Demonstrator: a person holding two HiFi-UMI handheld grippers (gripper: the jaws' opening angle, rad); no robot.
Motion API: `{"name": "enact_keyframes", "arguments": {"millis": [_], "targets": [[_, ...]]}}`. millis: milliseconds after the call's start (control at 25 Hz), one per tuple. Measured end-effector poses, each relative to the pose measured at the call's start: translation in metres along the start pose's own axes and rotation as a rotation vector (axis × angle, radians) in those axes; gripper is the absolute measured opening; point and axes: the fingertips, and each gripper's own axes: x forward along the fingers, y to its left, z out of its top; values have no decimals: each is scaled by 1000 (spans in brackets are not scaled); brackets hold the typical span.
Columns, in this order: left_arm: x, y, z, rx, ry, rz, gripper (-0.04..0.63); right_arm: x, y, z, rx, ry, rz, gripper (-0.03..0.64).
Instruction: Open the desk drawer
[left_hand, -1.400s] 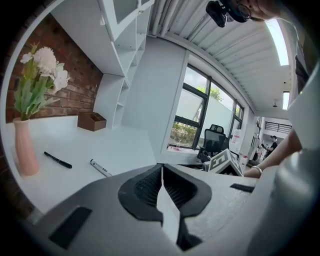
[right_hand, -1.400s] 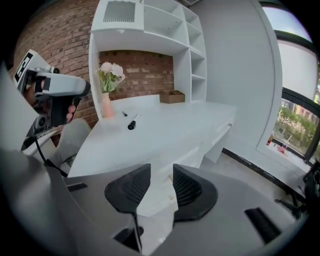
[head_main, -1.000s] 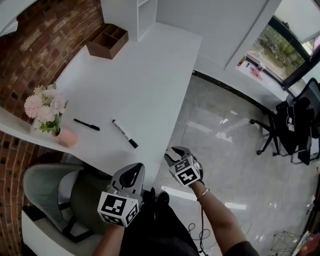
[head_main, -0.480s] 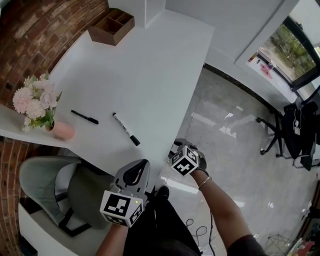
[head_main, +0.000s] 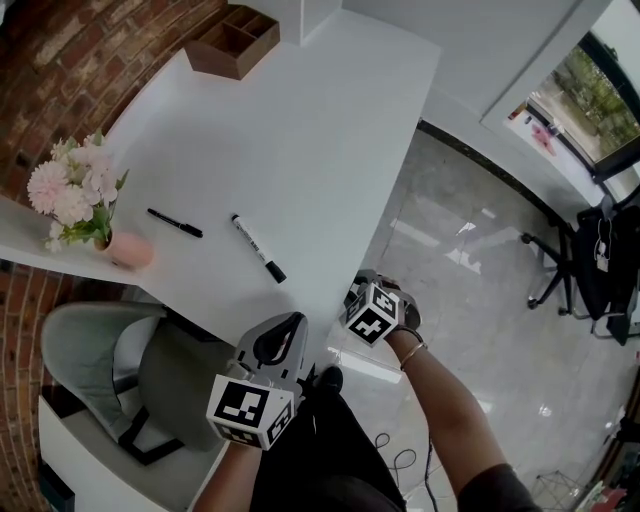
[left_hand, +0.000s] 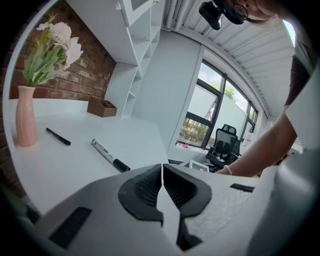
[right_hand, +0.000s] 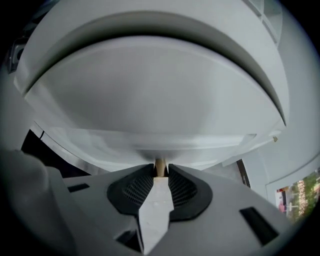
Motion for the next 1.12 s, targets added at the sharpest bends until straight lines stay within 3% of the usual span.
{"name": "enact_keyframes", "arguments": {"millis": [360, 1120], "targets": [[3, -11, -1, 10, 8, -6, 18, -2, 0, -4, -57, -30, -22, 86], [8, -24, -3, 30, 16, -34, 18, -21, -2, -48, -19, -4, -62, 84]]}}
